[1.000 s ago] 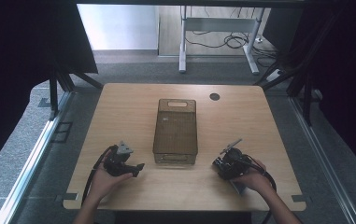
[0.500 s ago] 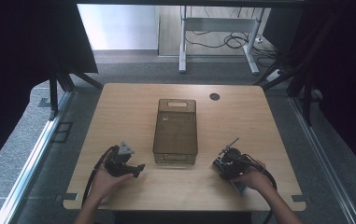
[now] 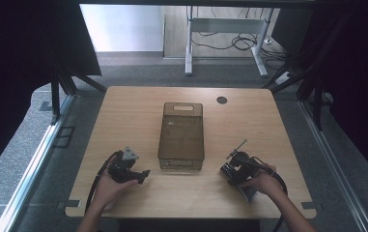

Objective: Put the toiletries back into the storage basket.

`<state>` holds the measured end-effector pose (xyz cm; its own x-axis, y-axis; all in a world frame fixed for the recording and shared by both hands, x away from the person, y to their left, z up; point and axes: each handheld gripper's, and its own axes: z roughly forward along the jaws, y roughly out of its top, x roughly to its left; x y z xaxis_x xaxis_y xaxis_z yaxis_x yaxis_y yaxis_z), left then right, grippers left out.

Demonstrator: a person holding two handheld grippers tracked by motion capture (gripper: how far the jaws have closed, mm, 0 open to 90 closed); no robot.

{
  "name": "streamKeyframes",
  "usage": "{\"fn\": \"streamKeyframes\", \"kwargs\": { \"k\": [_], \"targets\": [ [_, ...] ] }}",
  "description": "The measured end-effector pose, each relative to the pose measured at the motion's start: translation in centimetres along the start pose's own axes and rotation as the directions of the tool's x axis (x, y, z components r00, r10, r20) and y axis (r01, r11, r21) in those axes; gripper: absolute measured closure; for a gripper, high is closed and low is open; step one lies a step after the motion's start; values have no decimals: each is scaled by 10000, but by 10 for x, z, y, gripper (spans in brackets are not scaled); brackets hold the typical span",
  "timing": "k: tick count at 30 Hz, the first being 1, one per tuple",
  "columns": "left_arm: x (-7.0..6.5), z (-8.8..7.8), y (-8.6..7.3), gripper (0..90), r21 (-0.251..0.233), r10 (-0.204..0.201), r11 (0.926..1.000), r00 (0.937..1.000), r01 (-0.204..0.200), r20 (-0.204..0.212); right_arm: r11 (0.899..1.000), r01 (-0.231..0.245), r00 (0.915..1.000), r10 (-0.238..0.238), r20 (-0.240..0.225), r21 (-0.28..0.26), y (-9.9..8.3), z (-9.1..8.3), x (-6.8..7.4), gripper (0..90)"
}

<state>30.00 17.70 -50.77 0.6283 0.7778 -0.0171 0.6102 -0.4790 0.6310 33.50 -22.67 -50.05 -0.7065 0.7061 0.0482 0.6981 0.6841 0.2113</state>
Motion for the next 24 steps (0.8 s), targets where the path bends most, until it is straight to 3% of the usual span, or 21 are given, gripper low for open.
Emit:
{"fn": "streamKeyframes", "kwargs": {
  "k": [6, 24],
  "targets": [
    [0, -1, 0, 244, -32, 19, 10000, 10000, -19, 4, 10000, 56, 10000, -56, -69, 28, 2, -5, 0, 472],
    [-2, 0, 1, 244, -29, 65, 10000, 10000, -65, 35, 9984, -4, 9991, -20, -420, -571, 22, -54, -1, 474]
  ]
}}
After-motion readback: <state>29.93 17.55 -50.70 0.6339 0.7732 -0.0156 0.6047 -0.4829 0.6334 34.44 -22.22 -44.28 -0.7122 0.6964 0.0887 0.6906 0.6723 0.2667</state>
